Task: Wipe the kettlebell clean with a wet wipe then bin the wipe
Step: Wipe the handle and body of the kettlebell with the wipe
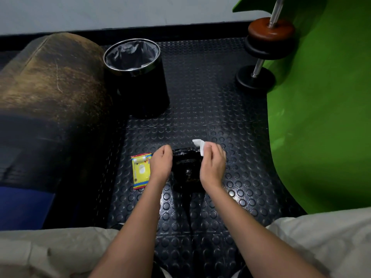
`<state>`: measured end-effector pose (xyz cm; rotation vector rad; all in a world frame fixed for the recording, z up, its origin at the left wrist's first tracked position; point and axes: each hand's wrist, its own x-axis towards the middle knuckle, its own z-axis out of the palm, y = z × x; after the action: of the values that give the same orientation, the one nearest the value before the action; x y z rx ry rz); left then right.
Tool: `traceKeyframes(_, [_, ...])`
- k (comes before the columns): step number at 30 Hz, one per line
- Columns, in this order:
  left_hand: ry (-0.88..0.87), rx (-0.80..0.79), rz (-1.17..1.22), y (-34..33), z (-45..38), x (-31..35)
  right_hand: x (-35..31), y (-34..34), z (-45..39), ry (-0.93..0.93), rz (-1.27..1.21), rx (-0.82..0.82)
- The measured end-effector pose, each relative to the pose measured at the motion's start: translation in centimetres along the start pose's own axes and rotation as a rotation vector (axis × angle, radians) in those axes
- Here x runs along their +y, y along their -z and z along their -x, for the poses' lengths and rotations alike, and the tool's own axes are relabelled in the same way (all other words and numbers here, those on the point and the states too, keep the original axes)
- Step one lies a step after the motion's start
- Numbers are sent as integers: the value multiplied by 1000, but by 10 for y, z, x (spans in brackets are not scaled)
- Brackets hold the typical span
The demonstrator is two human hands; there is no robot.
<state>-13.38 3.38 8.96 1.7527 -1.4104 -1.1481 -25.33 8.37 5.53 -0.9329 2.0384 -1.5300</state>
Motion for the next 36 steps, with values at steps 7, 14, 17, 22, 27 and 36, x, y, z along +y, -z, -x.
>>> traceKeyframes(7, [1,0,-19,-1,-1,-1,-3,13,-12,-416,-244,-79])
traceKeyframes(14, [-4,-5,-38,0,-1,-1,-6,14,-27,-654,-103,-161])
traceKeyframes(17, [6,-1,-35,-1,-2,-1,-16,12,-22,-326,30,-101])
traceKeyframes(22, [-7,11,-42,0,-2,-2,-9,-1,-7,298,348,-128])
traceKeyframes(27, [-13,0,-40,0,-3,-4,12,11,0,524,419,-196])
traceKeyframes(36, [-6,-5,-34,0,-2,-2,4,18,-10,-485,-102,-167])
